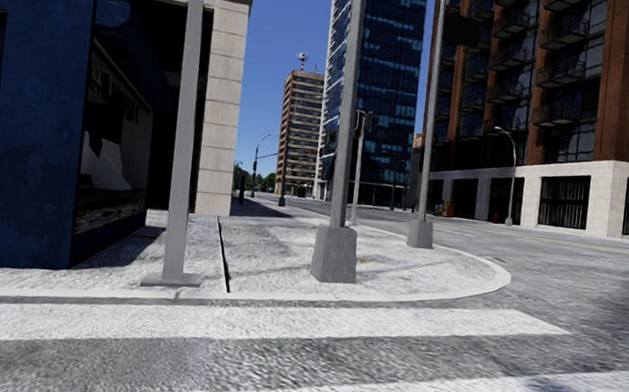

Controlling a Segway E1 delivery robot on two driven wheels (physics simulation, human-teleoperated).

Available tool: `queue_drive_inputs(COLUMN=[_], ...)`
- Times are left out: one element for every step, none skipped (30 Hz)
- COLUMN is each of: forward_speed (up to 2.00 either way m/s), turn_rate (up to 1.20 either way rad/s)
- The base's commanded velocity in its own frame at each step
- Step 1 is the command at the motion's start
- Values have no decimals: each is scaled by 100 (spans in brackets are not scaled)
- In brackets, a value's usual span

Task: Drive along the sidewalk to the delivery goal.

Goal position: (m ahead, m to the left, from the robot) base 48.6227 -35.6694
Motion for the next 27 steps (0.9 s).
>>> queue_drive_inputs(forward_speed=[200,200,200,200,200,200,200,200,200,200,200,193,193,184,167,144,132,130,130,130,129,129,129,128,126,125,121], turn_rate=[17,29,50,50,59,61,51,19,7,2,0,0,0,0,0,0,0,0,0,0,0,0,0,0,0,4,16])
